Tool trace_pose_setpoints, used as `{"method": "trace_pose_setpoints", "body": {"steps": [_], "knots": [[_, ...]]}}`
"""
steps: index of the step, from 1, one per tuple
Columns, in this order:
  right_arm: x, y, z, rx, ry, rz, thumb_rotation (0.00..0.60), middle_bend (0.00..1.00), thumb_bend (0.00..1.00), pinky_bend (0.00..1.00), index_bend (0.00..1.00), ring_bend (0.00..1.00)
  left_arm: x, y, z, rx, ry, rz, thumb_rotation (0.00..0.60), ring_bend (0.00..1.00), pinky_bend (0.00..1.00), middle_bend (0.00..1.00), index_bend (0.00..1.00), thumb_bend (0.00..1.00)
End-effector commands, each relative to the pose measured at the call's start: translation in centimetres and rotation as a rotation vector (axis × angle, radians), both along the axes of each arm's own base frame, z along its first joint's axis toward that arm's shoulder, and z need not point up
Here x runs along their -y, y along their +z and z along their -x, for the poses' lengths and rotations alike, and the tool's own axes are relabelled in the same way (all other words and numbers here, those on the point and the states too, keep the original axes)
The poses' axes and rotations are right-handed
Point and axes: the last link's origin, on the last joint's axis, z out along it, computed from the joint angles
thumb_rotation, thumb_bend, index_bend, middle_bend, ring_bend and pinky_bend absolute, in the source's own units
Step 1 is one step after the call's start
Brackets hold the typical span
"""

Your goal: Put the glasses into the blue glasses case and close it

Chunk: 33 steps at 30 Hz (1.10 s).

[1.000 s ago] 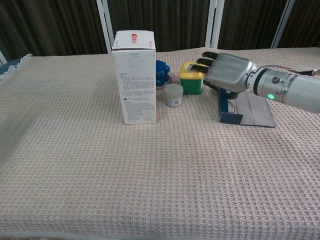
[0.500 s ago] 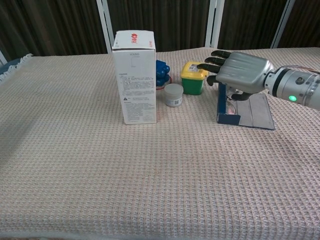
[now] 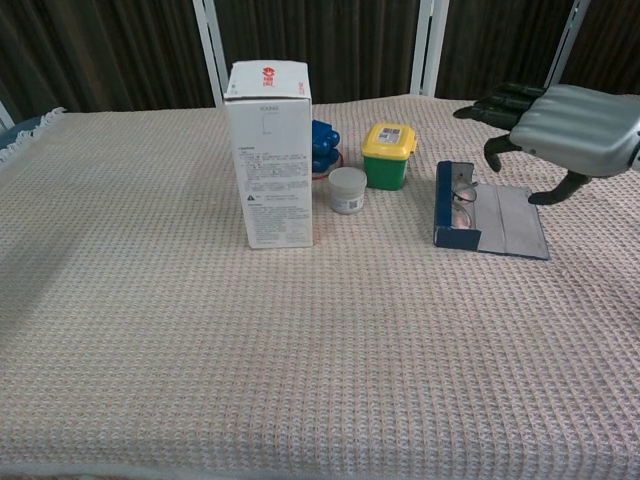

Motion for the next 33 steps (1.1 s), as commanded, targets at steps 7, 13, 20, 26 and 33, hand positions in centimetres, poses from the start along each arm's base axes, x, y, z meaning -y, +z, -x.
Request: {"method": "trace_pose_setpoints", "body": {"steps": [7,13,20,26,33], "knots": [[-0.7,-0.3,3.8,-0.054,-0.054,-0.056,0.6,0.12,0.3,0.0,0.57,0.0,-0.3,-0.3,-0.1,-0.009,0.007,0.002,0.6,0.0,0.02,0.0,0.0,0.41],[-0.3,-0.8,3.7,-0.064,-0.066,-0.062,0.6,0.12,0.3,0.0,0.57,0.0,-0.5,-0.5,0.0,-0.014,0.012,0.007,0.6,0.0,0.02,0.0,0.0,0.41],[-0.2,-1.8,3.8,-0.072,-0.091,-0.077,0.6,0.12,0.3,0.0,0.57,0.0,-0.4,-0.5,0.0,-0.016,0.015,0.007,0.6,0.0,0.02,0.0,0.0,0.42],[0.0,-1.8,3.7,-0.083,-0.09,-0.078,0.6,0.12,0.31,0.0,0.57,0.0,-0.4,-0.4,0.1,-0.015,0.017,0.004,0.6,0.0,0.02,0.0,0.0,0.42],[0.2,-2.1,3.7,-0.095,-0.098,-0.079,0.6,0.12,0.31,0.0,0.57,0.0,-0.4,-0.4,0.1,-0.016,0.016,0.004,0.6,0.0,0.02,0.0,0.0,0.42]]}}
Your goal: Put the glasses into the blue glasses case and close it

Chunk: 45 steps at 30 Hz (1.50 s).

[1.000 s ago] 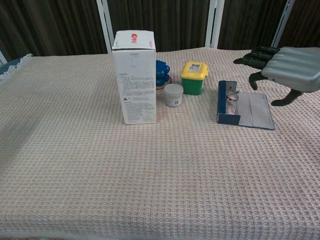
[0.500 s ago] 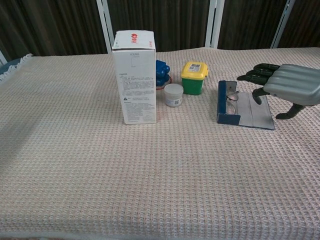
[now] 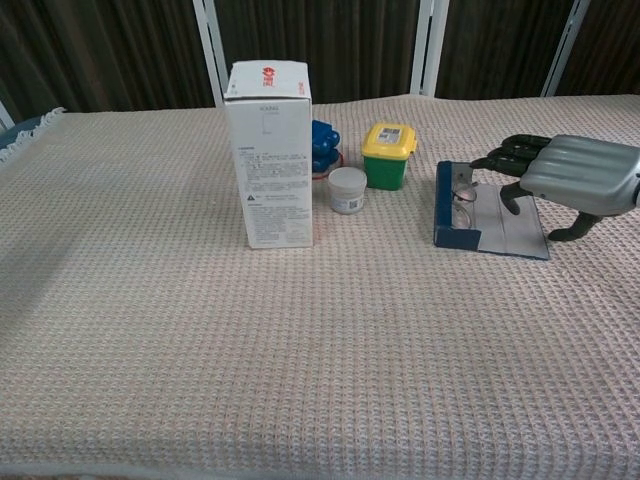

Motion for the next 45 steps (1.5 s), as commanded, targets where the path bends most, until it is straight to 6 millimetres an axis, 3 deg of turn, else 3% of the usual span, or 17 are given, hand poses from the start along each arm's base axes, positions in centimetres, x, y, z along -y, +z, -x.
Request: {"method": "trace_pose_setpoints", "body": {"steps": [1,25,37,45], "knots": [[0.0,-0.2,0.0,0.002,-0.007,0.0,0.6,0.12,0.31,0.0,0.57,0.0,0.0,0.0,0.0,-0.001,0.0,-0.001,0.6,0.0,0.02,0.0,0.0,0.42],[0.0,-1.3,-0.3,0.069,-0.06,0.034,0.6,0.12,0.31,0.0,0.58,0.0,0.0,-0.2,0.0,-0.037,0.009,-0.035,0.6,0.0,0.02,0.0,0.0,0.42],[0.0,-1.8,-0.6,0.076,-0.057,0.03,0.6,0.13,0.46,0.0,0.6,0.0,0.0,-0.2,0.0,-0.046,0.009,-0.049,0.6,0.0,0.02,0.0,0.0,0.42],[0.5,-2.0,-1.7,0.115,-0.044,0.051,0.6,0.13,0.48,0.0,0.6,0.0,0.0,-0.2,0.0,-0.054,0.014,-0.069,0.6,0.0,0.02,0.0,0.0,0.42]]}}
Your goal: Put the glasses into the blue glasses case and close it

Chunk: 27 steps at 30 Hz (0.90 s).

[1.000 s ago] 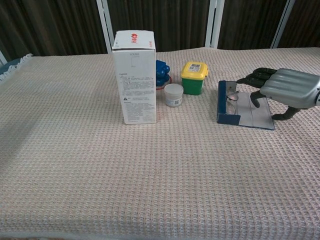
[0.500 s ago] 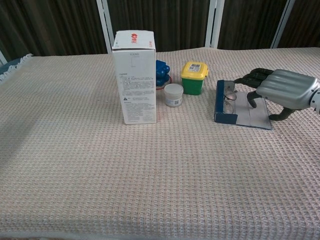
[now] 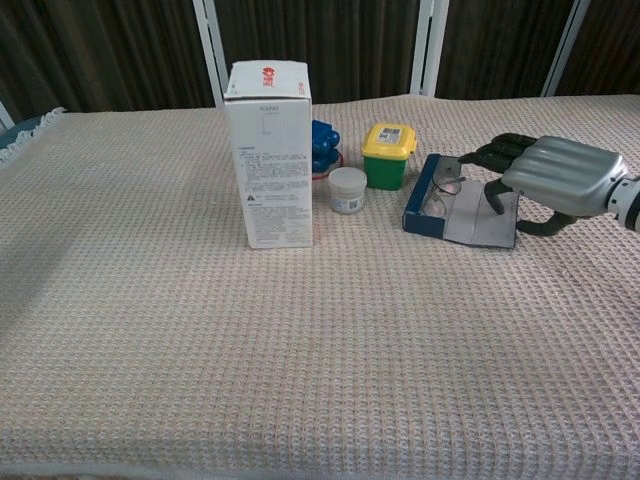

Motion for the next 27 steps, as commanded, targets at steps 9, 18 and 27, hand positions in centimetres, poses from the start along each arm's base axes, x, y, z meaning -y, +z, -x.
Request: {"method": "trace_pose_setpoints", "body": {"steps": [9,18,27], "knots": [[1.2,-0.4,-2.2,0.044,0.025,0.029,0.6,0.13,0.49,0.0,0.61,0.0,-0.1,0.0,0.1,-0.003,0.008,-0.01,0.6,0.0,0.02,0.0,0.0,0.42],[1.9,-1.1,-3.6,0.038,0.045,0.032,0.6,0.15,0.49,0.0,0.65,0.0,0.0,0.1,0.1,0.0,0.01,-0.01,0.6,0.0,0.02,0.0,0.0,0.41],[1.8,-1.4,-3.4,0.019,0.04,0.025,0.6,0.19,0.58,0.0,0.74,0.0,0.1,0.2,0.1,0.005,0.001,-0.002,0.6,0.0,0.02,0.0,0.0,0.41]]}}
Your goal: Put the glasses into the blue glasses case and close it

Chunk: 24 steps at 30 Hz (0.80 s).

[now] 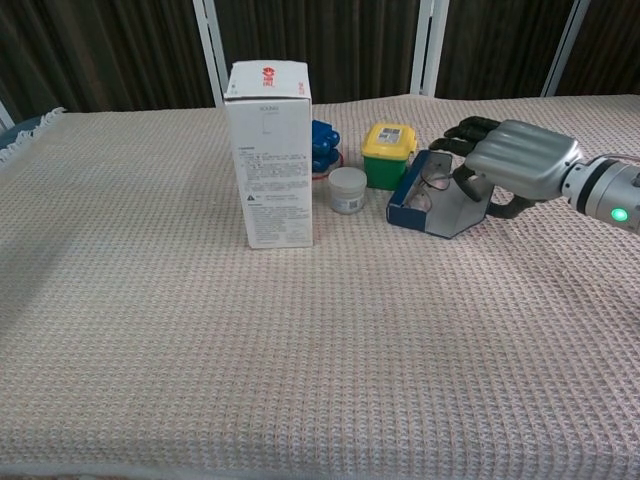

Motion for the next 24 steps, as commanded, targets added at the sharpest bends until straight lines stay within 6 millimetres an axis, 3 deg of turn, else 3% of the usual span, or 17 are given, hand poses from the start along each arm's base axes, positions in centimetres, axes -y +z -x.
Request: {"method": "trace_pose_setpoints", "body": {"steps": [1,12,24], "knots": [[-0.1,0.1,0.1,-0.003,0.0,0.0,0.6,0.19,0.6,0.0,0.75,0.0,0.0,0.0,0.0,0.001,-0.003,0.002,0.6,0.0,0.02,0.0,0.0,0.41],[-1.1,0.9,0.9,0.014,0.026,-0.005,0.6,0.19,0.66,0.0,0.77,0.0,0.2,0.1,-0.1,0.006,-0.013,0.005,0.6,0.0,0.02,0.0,0.0,0.41],[-6.7,2.3,4.2,0.109,0.075,-0.059,0.6,0.19,0.66,0.0,0.77,0.0,0.4,0.4,-0.2,0.022,-0.023,0.005,0.6,0.0,0.02,0.0,0.0,0.41]]}}
